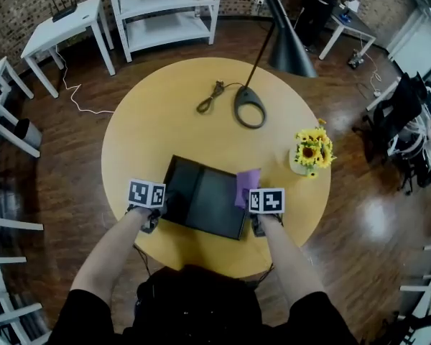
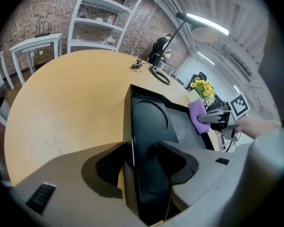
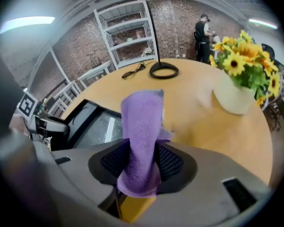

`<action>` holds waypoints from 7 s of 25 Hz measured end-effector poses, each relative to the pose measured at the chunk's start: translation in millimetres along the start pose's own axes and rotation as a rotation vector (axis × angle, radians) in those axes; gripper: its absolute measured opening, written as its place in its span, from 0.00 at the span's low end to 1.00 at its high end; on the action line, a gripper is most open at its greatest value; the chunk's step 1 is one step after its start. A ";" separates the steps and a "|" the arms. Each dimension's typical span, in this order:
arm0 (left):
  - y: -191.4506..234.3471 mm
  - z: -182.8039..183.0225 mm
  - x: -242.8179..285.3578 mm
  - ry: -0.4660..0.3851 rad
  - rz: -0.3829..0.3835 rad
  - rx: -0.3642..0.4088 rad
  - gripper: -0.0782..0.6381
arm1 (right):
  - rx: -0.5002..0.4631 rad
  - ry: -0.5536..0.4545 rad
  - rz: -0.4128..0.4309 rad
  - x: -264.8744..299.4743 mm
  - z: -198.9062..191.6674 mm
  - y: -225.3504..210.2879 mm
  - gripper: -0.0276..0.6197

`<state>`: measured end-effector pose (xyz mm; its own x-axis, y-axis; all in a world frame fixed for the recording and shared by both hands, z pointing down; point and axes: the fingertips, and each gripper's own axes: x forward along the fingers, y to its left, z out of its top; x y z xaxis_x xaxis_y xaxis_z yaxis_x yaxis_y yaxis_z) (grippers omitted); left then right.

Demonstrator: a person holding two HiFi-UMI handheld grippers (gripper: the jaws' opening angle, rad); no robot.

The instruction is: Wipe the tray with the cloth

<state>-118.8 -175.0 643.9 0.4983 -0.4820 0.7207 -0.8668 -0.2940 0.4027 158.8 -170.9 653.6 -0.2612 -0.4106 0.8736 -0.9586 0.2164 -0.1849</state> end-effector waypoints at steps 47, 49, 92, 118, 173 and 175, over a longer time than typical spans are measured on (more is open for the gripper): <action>-8.9 -39.0 -24.3 -0.133 0.121 -0.276 0.39 | -0.037 -0.047 0.110 -26.6 -79.2 12.8 0.24; -10.3 -45.5 -26.2 -0.122 0.128 -0.303 0.37 | -0.082 -0.027 0.097 -21.7 -70.2 8.8 0.23; -48.9 -65.5 -51.6 -0.061 0.080 -0.134 0.44 | -0.044 -0.064 0.094 14.2 45.7 12.6 0.30; -82.1 -94.2 -18.8 -0.017 -0.023 -0.324 0.35 | 0.040 0.004 0.124 1.9 -16.7 19.8 0.25; -89.5 -82.3 -30.8 -0.098 -0.129 -0.409 0.25 | -0.179 0.063 0.188 59.4 42.6 159.3 0.24; -88.2 -86.3 -31.7 -0.091 -0.137 -0.412 0.25 | -0.193 0.076 0.156 67.4 40.4 161.1 0.25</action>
<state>-59.6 -62.6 634.2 0.5929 -0.5372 0.5999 -0.7182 -0.0159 0.6957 -17.9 -199.5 664.5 -0.3877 -0.2931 0.8740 -0.8663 0.4398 -0.2368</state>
